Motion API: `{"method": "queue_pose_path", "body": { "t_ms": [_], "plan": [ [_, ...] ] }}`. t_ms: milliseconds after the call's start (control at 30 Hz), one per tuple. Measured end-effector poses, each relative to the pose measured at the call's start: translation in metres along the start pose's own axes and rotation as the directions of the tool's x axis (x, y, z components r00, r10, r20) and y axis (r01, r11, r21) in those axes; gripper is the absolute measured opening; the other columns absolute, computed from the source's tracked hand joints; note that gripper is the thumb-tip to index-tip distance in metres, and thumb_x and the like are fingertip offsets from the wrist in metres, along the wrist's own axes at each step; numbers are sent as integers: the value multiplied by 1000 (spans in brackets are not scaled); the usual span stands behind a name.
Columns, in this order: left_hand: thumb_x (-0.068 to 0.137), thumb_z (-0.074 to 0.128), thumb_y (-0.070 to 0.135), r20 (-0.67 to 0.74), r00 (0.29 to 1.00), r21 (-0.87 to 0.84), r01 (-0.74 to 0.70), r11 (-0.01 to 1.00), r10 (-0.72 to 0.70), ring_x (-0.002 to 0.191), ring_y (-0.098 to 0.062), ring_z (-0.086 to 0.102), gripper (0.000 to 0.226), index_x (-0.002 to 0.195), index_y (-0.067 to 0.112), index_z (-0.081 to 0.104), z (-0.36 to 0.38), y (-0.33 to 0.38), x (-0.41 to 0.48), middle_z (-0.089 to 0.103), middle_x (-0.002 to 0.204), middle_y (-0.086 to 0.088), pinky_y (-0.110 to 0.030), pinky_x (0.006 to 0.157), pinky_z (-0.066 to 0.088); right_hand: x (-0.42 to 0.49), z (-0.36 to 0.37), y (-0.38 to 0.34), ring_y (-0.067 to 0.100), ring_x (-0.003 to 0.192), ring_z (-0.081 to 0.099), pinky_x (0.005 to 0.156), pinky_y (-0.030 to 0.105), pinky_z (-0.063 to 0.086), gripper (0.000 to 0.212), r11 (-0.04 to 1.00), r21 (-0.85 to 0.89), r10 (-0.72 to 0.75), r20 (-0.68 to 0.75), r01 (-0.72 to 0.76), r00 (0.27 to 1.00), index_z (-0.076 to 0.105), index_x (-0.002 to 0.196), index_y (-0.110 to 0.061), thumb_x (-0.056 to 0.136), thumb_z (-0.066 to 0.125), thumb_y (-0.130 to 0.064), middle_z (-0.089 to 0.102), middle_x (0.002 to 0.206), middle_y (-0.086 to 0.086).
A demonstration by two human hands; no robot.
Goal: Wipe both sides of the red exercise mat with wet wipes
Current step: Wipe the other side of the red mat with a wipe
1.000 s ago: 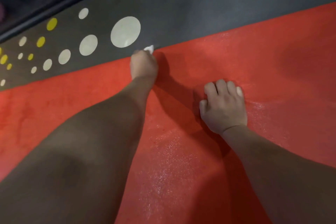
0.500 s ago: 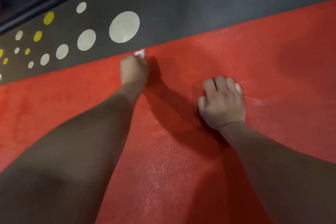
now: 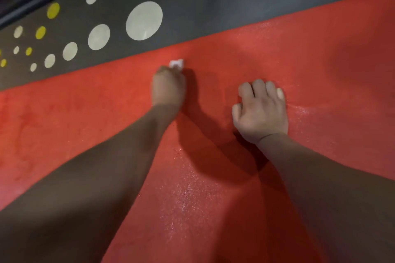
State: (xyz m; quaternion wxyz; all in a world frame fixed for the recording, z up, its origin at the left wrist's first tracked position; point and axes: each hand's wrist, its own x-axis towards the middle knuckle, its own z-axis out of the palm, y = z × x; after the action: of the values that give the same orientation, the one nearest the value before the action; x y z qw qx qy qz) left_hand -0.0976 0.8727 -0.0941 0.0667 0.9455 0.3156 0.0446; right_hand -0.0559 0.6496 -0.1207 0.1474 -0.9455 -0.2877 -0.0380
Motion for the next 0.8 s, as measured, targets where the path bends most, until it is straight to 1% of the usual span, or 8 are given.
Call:
{"method": "queue_pose_path", "body": {
  "t_ms": [133, 233, 300, 367, 500, 667, 733, 800],
  "plan": [
    [86, 63, 7, 10, 919, -83, -393, 916, 395, 81, -35, 61, 32, 116, 2, 73, 4, 13, -23, 68, 89, -26, -40, 75, 44, -1, 1, 0, 34, 88, 47, 78, 46, 35, 22, 1000, -4, -5, -14, 5, 1000, 55, 93, -13, 80, 50, -30, 53, 91, 11],
    [101, 53, 19, 47, 998, 114, -52, 992, 47, 91, -46, 64, 31, 116, -1, 72, -10, -42, 1, 68, 99, -32, -47, 80, 48, -1, 0, 1, 34, 88, 47, 77, 46, 35, 22, 1000, 6, -3, -12, 3, 1000, 55, 93, -13, 80, 50, -30, 53, 91, 11],
    [107, 40, 28, 3, 981, 249, 187, 950, -194, 96, -49, 65, 44, 115, -3, 71, -18, -76, 9, 69, 102, -33, -48, 83, 49, -1, 0, 1, 33, 88, 47, 77, 46, 35, 22, 1000, 11, -3, -7, 3, 1000, 55, 93, -13, 80, 50, -30, 53, 92, 10],
    [107, 38, 26, -21, 978, 262, 204, 943, -206, 101, -48, 64, 43, 118, -2, 69, -19, -70, 5, 69, 107, -31, -47, 85, 47, 0, 0, 0, 33, 88, 47, 78, 46, 35, 23, 1000, 6, -6, 1, 6, 1000, 55, 94, -14, 81, 50, -31, 53, 92, 10],
    [97, 56, 14, 55, 987, -26, -150, 988, 151, 93, -44, 66, 28, 115, 1, 71, -4, 10, -17, 70, 101, -29, -42, 82, 39, 0, 0, 0, 34, 90, 47, 79, 47, 36, 24, 1000, -3, -5, 7, 5, 1000, 55, 95, -13, 81, 48, -31, 53, 93, 11],
    [91, 51, 27, 128, 813, -152, -550, 821, 568, 75, -38, 67, 43, 125, 7, 69, 0, 15, -49, 68, 89, -17, -40, 65, 53, -1, 0, 0, 33, 91, 47, 80, 46, 35, 24, 1000, 4, -6, 19, 6, 1000, 54, 94, -13, 81, 46, -32, 53, 94, 11],
    [91, 55, 24, 121, 870, -36, -478, 878, 478, 85, -40, 68, 47, 133, 8, 65, -8, -20, -39, 69, 103, -21, -40, 75, 51, -1, 1, 0, 33, 90, 47, 79, 45, 34, 24, 1000, 5, -3, 4, 3, 1000, 54, 94, -13, 81, 46, -31, 53, 93, 11],
    [96, 58, 19, 121, 978, 133, -186, 973, 171, 96, -46, 65, 43, 137, 8, 61, -17, -56, -25, 66, 112, -30, -43, 83, 49, -1, 2, 0, 33, 89, 46, 79, 45, 34, 23, 1000, 9, 0, -4, 0, 1000, 54, 94, -13, 81, 47, -30, 53, 93, 10]
  ]
}}
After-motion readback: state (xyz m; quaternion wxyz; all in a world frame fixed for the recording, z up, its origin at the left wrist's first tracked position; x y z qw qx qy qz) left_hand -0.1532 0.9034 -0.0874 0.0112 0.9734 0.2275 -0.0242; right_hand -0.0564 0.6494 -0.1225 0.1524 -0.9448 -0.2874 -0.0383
